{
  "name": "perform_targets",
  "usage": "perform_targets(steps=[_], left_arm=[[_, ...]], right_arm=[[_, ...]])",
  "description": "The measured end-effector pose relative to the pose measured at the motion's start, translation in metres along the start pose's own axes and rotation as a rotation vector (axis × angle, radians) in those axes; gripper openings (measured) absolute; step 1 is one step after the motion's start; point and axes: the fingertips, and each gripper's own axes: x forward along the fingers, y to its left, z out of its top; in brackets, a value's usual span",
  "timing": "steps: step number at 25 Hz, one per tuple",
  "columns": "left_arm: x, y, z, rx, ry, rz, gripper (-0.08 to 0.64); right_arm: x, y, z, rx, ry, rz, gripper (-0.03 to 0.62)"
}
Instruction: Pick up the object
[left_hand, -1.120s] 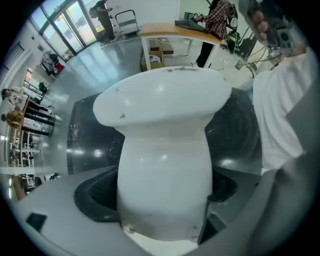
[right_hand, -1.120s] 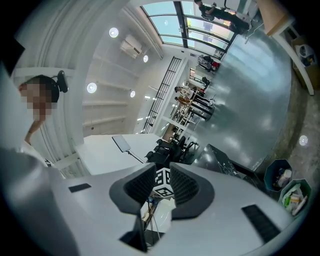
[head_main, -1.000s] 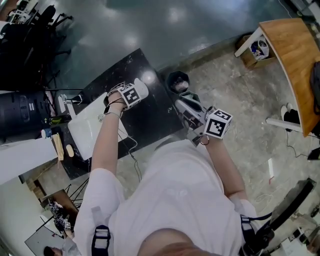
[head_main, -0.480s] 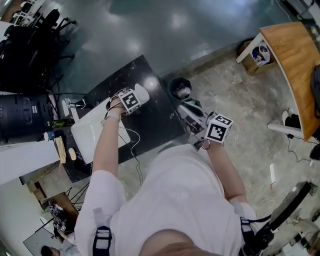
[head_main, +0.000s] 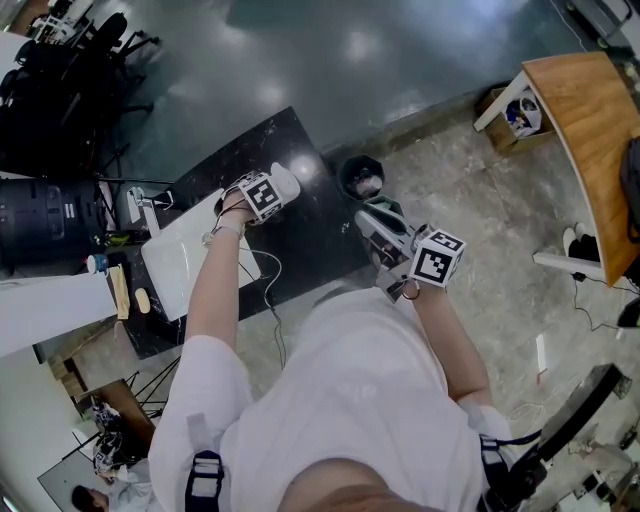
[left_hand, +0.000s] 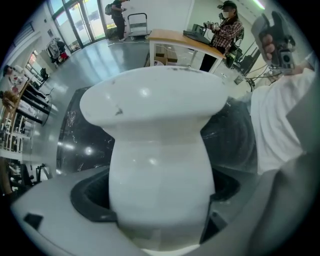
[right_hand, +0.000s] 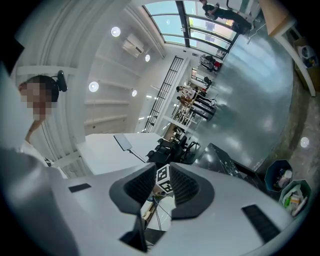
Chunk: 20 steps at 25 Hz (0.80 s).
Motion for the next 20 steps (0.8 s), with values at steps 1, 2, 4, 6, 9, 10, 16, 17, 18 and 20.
perform_targets(steps=[1,2,4,6,9,10,16,17,18,20], left_arm=[[-0.001,0.000,-0.001,-0.025,-0.009,0.004,0.512],[-0.003,0.000,-0.002,-0.059,-0.022,0.010,0.512],[-0.006,0.002,-0.006,-0.142,-0.060,0.033,0.512],[-0.009,0.001,-0.010,-0.213,-0.108,0.065,0.512],[-0.012,0.000,-0.015,-0.306,-0.181,0.121,0.512],[-0.014,0.000,-0.018,-0.334,-0.197,0.144,0.511],[-0.054,0.008,-0.011,-0.368,-0.314,0.310,0.509],[-0.063,0.007,-0.008,-0.381,-0.348,0.319,0.507],[-0.071,0.006,-0.007,-0.394,-0.375,0.339,0.497],[-0.092,0.003,-0.009,-0.423,-0.415,0.405,0.227]], right_arm=[[-0.002,0.001,0.000,-0.001,-0.002,-0.001,0.078],[-0.003,0.002,0.001,-0.002,-0.004,-0.001,0.078],[-0.006,0.004,0.001,-0.002,-0.008,0.001,0.078],[-0.008,0.005,0.001,0.001,-0.009,0.004,0.078],[-0.010,0.008,0.000,0.006,-0.004,0.016,0.078],[-0.010,0.009,0.000,0.006,0.001,0.021,0.078],[-0.004,0.017,-0.001,0.013,0.027,0.052,0.078],[-0.002,0.019,-0.003,0.013,0.035,0.059,0.078],[0.000,0.020,-0.004,0.013,0.045,0.066,0.078],[0.003,0.023,-0.008,0.012,0.066,0.078,0.078]])
